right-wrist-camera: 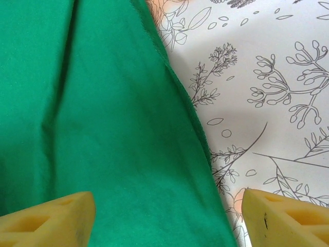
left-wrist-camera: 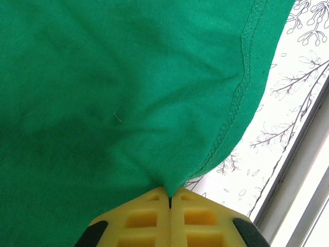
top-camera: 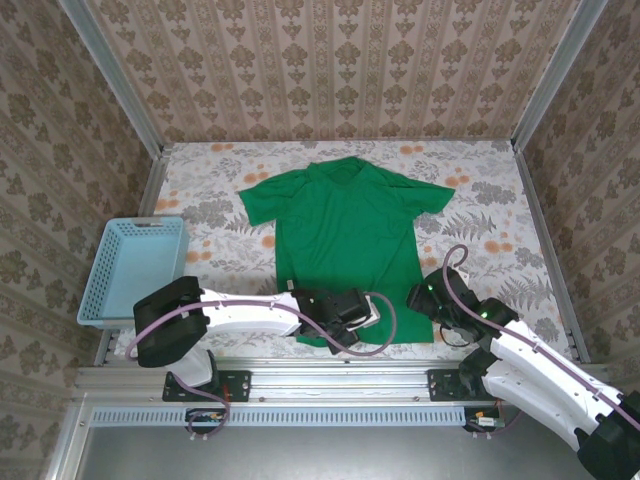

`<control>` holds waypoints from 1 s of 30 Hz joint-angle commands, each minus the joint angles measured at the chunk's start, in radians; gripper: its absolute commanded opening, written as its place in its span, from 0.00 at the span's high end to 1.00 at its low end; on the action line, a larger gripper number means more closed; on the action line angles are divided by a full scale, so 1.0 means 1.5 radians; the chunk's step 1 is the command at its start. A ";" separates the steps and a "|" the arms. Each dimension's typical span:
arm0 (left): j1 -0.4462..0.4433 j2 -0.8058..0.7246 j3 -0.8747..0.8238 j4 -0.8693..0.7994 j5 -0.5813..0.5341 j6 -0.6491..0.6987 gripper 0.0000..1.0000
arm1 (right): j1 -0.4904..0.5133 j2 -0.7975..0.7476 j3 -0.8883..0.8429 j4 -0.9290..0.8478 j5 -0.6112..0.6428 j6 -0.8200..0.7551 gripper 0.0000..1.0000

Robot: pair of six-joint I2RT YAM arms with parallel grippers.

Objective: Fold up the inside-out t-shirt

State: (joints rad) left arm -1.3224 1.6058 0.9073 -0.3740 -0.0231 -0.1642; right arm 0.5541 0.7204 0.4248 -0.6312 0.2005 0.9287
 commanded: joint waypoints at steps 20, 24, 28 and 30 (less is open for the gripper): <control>0.000 0.004 -0.012 -0.028 0.009 0.020 0.74 | -0.004 0.026 -0.005 0.019 -0.023 -0.019 0.23; -0.004 -0.009 -0.021 -0.040 0.017 0.028 0.73 | -0.005 0.031 -0.004 0.022 -0.026 -0.022 0.23; -0.007 -0.019 -0.036 -0.045 0.027 0.030 0.70 | -0.005 0.039 -0.002 0.027 -0.028 -0.022 0.23; -0.007 -0.014 -0.034 -0.042 0.029 0.029 0.71 | -0.005 0.045 -0.002 0.031 -0.028 -0.023 0.23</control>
State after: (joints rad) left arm -1.3228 1.6032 0.8669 -0.4103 0.0010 -0.1444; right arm 0.5526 0.7780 0.4232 -0.6003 0.1715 0.9119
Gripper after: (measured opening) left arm 0.294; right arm 0.771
